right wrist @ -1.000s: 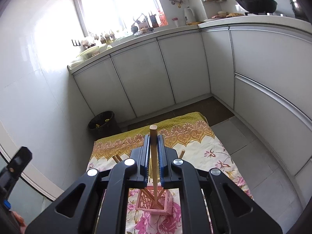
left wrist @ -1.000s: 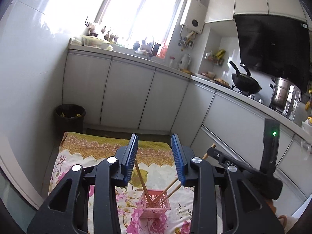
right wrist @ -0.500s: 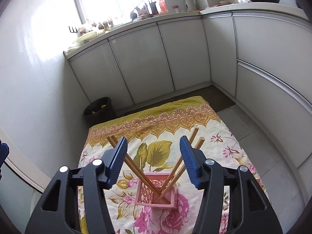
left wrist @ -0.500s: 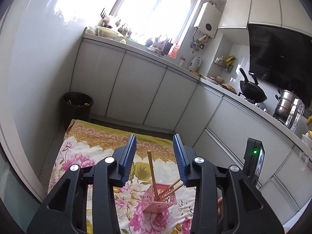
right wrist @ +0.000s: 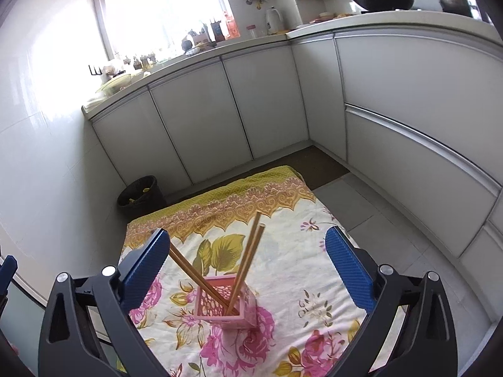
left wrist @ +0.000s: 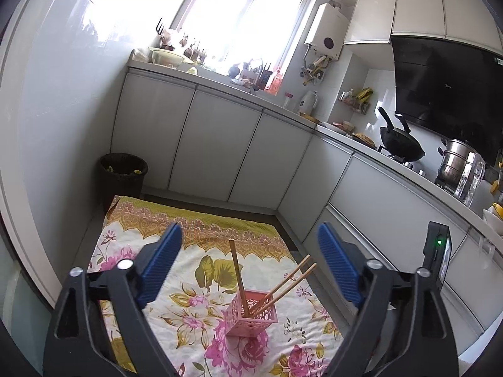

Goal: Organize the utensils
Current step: 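Grasp the black chopstick with the left tool while the right tool approaches wooden chopsticks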

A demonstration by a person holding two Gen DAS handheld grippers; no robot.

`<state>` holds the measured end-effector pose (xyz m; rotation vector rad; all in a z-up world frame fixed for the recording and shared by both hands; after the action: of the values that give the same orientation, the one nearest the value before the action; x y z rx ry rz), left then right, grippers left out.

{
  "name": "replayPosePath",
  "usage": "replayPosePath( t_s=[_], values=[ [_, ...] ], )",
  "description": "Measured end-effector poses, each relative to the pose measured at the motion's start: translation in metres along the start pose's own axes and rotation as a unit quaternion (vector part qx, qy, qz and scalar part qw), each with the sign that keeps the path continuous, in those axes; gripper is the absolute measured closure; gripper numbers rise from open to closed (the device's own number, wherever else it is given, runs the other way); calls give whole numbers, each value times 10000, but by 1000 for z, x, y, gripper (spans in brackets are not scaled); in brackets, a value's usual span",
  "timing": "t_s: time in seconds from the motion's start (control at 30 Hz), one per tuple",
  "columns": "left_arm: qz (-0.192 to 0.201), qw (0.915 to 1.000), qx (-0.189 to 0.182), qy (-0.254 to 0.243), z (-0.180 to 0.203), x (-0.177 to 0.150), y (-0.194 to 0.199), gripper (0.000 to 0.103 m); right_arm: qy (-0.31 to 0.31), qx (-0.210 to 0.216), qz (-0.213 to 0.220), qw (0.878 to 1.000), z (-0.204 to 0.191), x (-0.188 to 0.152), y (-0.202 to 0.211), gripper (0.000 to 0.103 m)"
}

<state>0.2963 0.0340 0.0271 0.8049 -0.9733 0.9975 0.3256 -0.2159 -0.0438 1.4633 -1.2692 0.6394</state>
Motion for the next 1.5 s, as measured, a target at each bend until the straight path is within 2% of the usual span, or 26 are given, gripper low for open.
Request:
replayPosePath(
  t_s=[0.03, 0.1, 0.2, 0.27, 0.37, 0.5, 0.6, 0.73, 0.8, 0.9, 0.97, 1.03, 1.1, 1.17, 1.37, 1.47, 1.5],
  values=[
    [-65, 9999, -66, -77, 5, -2, 2, 7, -54, -46, -19, 10000, 9, -1, 6, 7],
    [-286, 9988, -236, -304, 18, -10, 1, 7, -209, -190, -29, 9996, 32, -5, 25, 7],
    [-709, 9925, -469, -878, 40, -35, 1, 7, -410, -315, -181, 9985, 68, -22, 55, 7],
    [-1003, 9855, -670, -1192, 55, -56, 1, 7, -590, -380, -444, 9965, 92, -40, 72, 7],
    [-1554, 9697, -1074, -1548, 79, -98, -2, 7, -856, -474, -747, 9924, 126, -75, 101, 7],
    [-2367, 9379, -1499, -2044, 107, -158, -9, 7, -1169, -767, -1183, 9831, 164, -134, 132, 7],
    [-3076, 9012, -1874, -2410, 125, -208, -11, 7, -1511, -876, -1612, 9713, 185, -178, 142, 7],
    [-4036, 8340, -2152, -3088, 142, -276, -15, 7, -1969, -1057, -2207, 9494, 211, -223, 144, 7],
    [-4382, 8059, -2271, -3269, 148, -302, -15, 10, -2051, -1095, -2302, 9450, 217, -230, 146, 7],
    [-4895, 7642, -2363, -3472, 153, -339, -19, 31, -2162, -1069, -2257, 9439, 221, -231, 148, 7],
    [-5160, 7395, -2324, -3646, 154, -362, -23, 49, -2254, -1015, -2303, 9412, 222, -233, 147, 7],
    [-5379, 7215, -2281, -3716, 154, -377, -28, 55, -2354, -994, -2384, 9369, 225, -239, 147, 7],
    [-5560, 7073, -2286, -3719, 156, -389, -31, 58, -2490, -950, -2470, 9316, 228, -243, 145, 7],
    [-5681, 6978, -2238, -3745, 154, -400, -36, 62, -2593, -930, -2546, 9270, 229, -247, 144, 7],
    [-5872, 6765, -2289, -3810, 151, -420, -40, 66, -2696, -833, -2705, 9204, 226, -252, 140, 7],
    [-5958, 6690, -2234, -3841, 147, -432, -43, 67, -2853, -795, -2834, 9121, 226, -258, 137, 7],
    [-5950, 6700, -2339, -3773, 149, -432, -43, 66, -2907, -783, -2874, 9093, 225, -260, 136, 7]
  ],
)
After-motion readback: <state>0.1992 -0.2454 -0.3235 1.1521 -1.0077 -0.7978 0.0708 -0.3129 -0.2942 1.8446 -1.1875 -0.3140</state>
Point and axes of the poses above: each gripper's, at about its wrist camera, not at the fingertips, and y roughly against the way its jaws point, z to its right, x to its top, the point moved 10 cm from there along -y, roughly the way its jaws point, and after that the axes turned 12 degrees about z, right-handed, at the moved point
